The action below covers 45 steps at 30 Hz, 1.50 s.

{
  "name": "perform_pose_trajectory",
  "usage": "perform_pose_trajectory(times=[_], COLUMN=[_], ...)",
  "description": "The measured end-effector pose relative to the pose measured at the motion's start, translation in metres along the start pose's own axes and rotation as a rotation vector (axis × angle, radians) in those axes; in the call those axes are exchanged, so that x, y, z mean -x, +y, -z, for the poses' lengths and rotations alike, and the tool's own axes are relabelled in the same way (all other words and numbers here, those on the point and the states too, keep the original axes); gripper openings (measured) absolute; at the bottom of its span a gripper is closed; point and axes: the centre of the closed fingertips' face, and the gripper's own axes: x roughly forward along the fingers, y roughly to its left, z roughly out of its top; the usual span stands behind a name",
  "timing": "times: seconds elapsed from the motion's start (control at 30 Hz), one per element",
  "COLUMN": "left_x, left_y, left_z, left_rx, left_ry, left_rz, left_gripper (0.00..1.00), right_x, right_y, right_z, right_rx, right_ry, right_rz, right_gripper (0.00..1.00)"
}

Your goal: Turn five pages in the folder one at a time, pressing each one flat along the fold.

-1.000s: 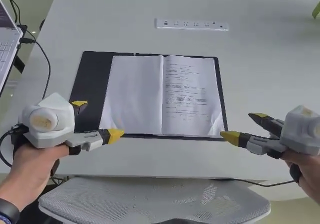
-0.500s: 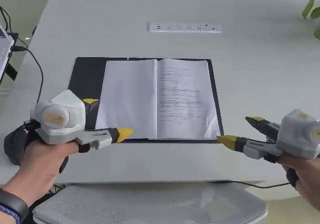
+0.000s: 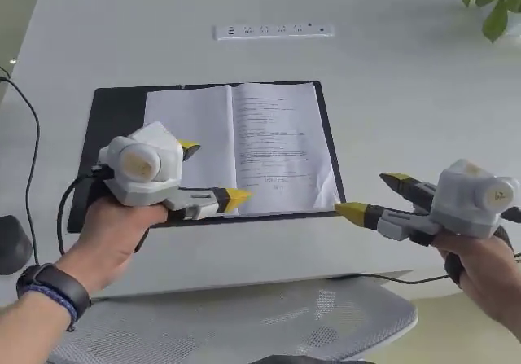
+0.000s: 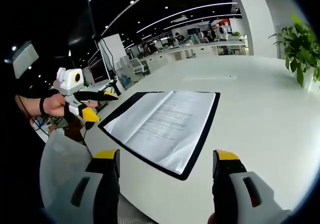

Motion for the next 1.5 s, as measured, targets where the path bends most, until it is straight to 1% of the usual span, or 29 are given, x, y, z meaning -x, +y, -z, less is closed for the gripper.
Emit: perform_pose_trajectory(times=[0.1, 0.17, 0.2, 0.33, 0.4, 0.57, 0.7, 0.77, 0.9, 1.03, 1.17, 1.27, 1.37, 1.47, 1.5], left_x=[-0.014, -0.023, -0.025, -0.045, -0.055, -0.079, -0.099, -0.108, -0.125, -0.136, -0.147, -0.153, -0.159, -0.162, -0.162], left_y=[-0.010, -0.014, -0.015, -0.023, -0.028, -0.039, -0.051, -0.056, -0.066, -0.071, -0.073, -0.072, -0.071, -0.071, -0.067], left_z=[-0.007, -0.011, -0.012, -0.019, -0.020, -0.020, -0.021, -0.021, -0.015, -0.011, -0.001, 0.005, 0.012, 0.021, 0.026], left_rx=[-0.009, -0.016, -0.018, -0.027, -0.032, -0.020, -0.022, -0.020, -0.031, -0.058, -0.049, -0.057, -0.049, -0.086, -0.108], left_ry=[-0.003, 0.001, 0.002, 0.006, 0.013, 0.025, 0.037, 0.039, 0.065, 0.087, 0.116, 0.135, 0.148, 0.180, 0.202], left_rz=[0.028, 0.039, 0.041, 0.065, 0.078, 0.099, 0.116, 0.122, 0.129, 0.131, 0.126, 0.112, 0.097, 0.078, 0.051], left_gripper=[0.72, 0.71, 0.71, 0.70, 0.70, 0.69, 0.68, 0.68, 0.66, 0.64, 0.59, 0.59, 0.58, 0.59, 0.59], right_x=[0.001, 0.003, 0.004, 0.007, 0.008, 0.012, 0.015, 0.016, 0.018, 0.020, 0.021, 0.021, 0.022, 0.021, 0.021], right_y=[0.000, -0.002, -0.003, -0.004, -0.005, -0.008, -0.015, -0.015, -0.015, -0.014, -0.015, -0.018, -0.020, -0.023, -0.023], right_z=[0.001, 0.002, 0.003, 0.005, 0.006, 0.009, 0.014, 0.015, 0.014, 0.013, 0.014, 0.016, 0.016, 0.016, 0.016], right_rx=[0.000, 0.001, 0.000, -0.005, -0.006, -0.019, -0.032, -0.039, -0.048, -0.050, -0.058, -0.062, -0.065, -0.072, -0.074], right_ry=[-0.001, 0.002, 0.002, 0.000, 0.002, 0.000, -0.001, -0.002, -0.006, -0.008, -0.008, -0.003, -0.004, -0.008, -0.008], right_rz=[0.000, 0.001, 0.003, 0.005, 0.007, 0.013, 0.015, 0.016, 0.017, 0.016, 0.013, 0.009, 0.006, 0.003, 0.002], right_gripper=[0.75, 0.75, 0.75, 0.76, 0.76, 0.76, 0.76, 0.76, 0.75, 0.75, 0.75, 0.74, 0.74, 0.74, 0.74])
